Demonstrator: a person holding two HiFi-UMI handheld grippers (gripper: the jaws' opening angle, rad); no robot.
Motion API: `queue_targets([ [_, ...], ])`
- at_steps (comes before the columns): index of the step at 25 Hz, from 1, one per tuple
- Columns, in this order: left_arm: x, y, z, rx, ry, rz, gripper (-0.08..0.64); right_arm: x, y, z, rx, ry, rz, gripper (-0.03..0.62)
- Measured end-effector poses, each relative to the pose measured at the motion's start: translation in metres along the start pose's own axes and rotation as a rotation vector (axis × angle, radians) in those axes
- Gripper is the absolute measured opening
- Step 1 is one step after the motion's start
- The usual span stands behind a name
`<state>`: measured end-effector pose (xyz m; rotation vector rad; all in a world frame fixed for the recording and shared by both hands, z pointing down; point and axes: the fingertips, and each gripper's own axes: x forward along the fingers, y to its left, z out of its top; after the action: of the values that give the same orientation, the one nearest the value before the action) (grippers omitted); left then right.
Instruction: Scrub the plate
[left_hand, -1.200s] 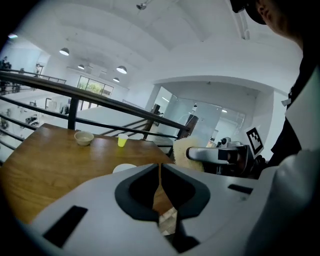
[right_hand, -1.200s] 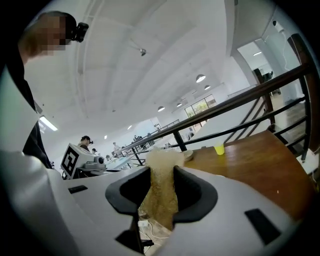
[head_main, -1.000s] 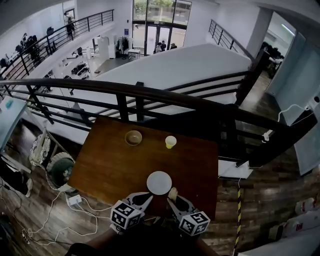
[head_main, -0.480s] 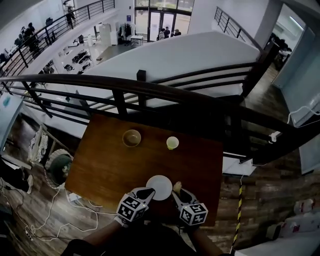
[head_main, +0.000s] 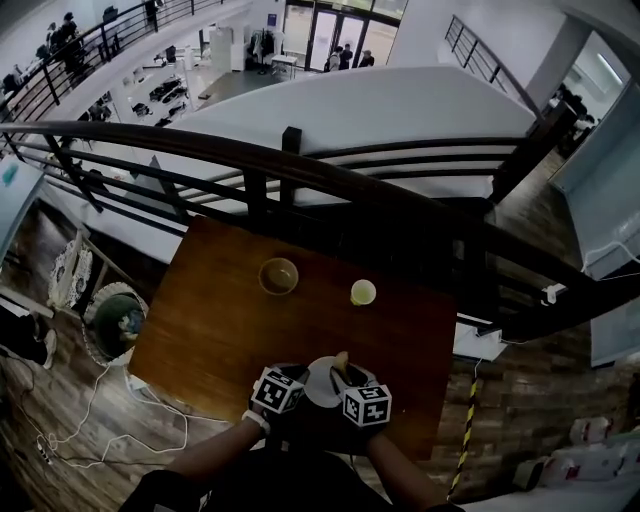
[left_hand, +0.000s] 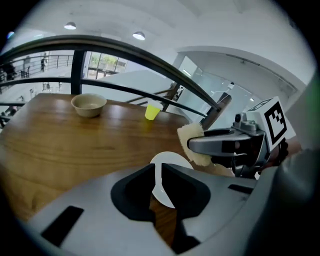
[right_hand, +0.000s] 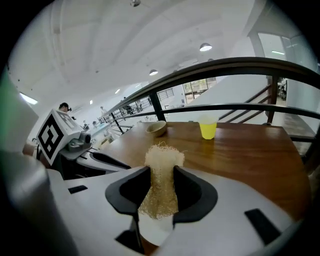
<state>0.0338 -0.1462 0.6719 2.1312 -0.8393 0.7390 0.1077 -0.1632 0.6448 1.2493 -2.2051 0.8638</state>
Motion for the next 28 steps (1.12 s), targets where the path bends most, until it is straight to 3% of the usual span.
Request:
queue_targets([
  [6, 0.010, 0.023, -0.007, -0.066, 0.016, 0.036, 0.031, 0.041, 0.034, 0.005, -0.076, 0.059, 0.068, 0.149],
  [9, 0.008, 0.024, -0.008, -0.149, 0.031, 0.007, 0.035, 0.052, 0.044, 0.000, -0.075, 0.096, 0.097, 0.149],
  [12, 0.011, 0.026, -0.018, -0.239, 0.055, -0.031, 0.089, 0.060, 0.050, -0.008, -0.072, 0.128, 0.104, 0.149],
  [17, 0.022, 0.025, -0.034, -0.343, 0.087, -0.091, 0.092, 0.068, 0.049, -0.021, -0.064, 0.159, 0.097, 0.149],
  [22, 0.030, 0.016, -0.046, -0.365, 0.127, -0.110, 0.092, 0.066, 0.039, -0.029, -0.032, 0.168, 0.077, 0.149],
  [28, 0.042, 0.017, -0.057, -0.349, 0.164, -0.070, 0.085, 0.061, 0.021, -0.040, -0.013, 0.169, 0.055, 0.149],
])
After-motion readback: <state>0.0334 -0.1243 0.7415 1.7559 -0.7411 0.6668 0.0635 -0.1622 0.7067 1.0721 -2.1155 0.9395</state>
